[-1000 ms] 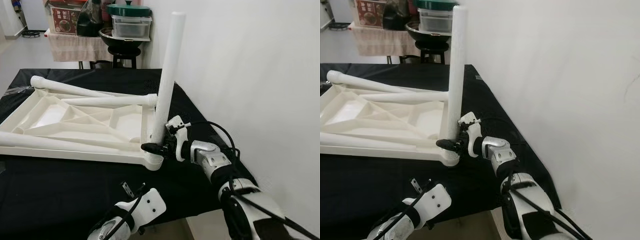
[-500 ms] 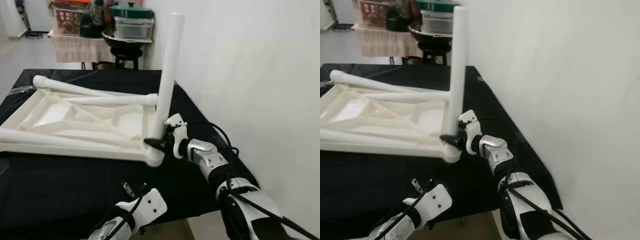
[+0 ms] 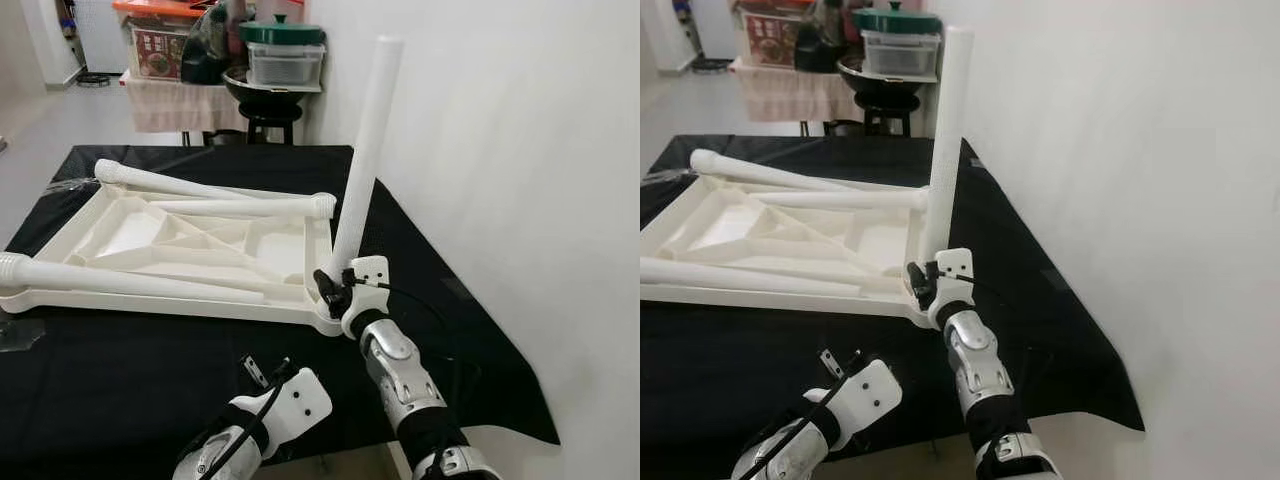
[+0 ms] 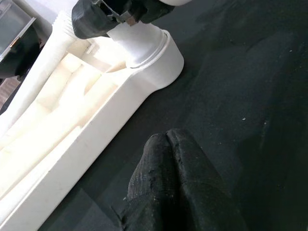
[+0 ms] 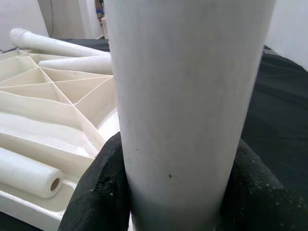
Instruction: Building children table
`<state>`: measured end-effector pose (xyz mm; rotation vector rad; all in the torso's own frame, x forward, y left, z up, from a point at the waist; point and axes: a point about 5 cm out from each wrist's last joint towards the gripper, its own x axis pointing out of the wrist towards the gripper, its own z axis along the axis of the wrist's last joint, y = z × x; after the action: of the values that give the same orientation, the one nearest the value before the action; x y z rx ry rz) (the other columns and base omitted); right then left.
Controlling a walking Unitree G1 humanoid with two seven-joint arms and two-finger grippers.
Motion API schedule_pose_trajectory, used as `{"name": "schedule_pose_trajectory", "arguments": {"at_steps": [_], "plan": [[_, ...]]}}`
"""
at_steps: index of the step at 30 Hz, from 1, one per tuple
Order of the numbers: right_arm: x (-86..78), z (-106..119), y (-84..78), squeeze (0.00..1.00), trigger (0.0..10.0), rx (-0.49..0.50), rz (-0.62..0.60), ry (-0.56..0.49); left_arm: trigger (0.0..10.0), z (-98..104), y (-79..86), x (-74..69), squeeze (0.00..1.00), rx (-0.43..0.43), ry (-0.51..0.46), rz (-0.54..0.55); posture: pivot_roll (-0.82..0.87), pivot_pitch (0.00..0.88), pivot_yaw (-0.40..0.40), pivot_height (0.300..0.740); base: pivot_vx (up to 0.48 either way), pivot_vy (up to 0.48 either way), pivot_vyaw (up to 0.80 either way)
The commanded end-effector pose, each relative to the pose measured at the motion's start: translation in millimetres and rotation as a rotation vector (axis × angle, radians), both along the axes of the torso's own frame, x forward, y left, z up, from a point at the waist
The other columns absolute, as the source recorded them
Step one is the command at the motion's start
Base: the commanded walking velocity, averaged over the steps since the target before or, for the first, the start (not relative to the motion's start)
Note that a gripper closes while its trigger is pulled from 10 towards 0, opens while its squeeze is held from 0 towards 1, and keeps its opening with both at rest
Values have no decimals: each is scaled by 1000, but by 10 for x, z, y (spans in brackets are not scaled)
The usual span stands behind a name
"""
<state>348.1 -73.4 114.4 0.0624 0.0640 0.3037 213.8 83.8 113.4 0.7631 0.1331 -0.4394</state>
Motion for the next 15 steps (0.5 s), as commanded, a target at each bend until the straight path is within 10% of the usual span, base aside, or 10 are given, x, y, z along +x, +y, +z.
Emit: {"name": "schedule_pose_trajectory", "arguments": {"at_steps": [1, 2, 7, 9, 15], "plan": [[-60, -124, 129, 0, 10000, -13, 17, 91, 10000, -42, -8, -10, 0, 0, 24, -6, 138, 0, -125, 740, 0, 0, 0], [-85, -77, 175, 1000, 10000, -22, 97, 80, 10000, -41, -8, -12, 0, 0, 24, -8, 139, 0, -125, 740, 0, 0, 0], [-8, 186, 181, 1000, 10000, 28, 384, 3, 10000, -52, -23, -3, 0, -2, 25, -9, 160, 0, -138, 740, 0, 0, 0], [43, 311, 122, 0, 10000, 22, 588, -29, 10000, -62, -29, 11, 0, -3, 27, -8, 155, 0, -140, 740, 0, 0, 0], [112, 414, 7, 0, 10000, -58, 830, -30, 10000, -73, -19, 35, 0, -2, 26, -5, 162, 0, -139, 740, 0, 0, 0]]}}
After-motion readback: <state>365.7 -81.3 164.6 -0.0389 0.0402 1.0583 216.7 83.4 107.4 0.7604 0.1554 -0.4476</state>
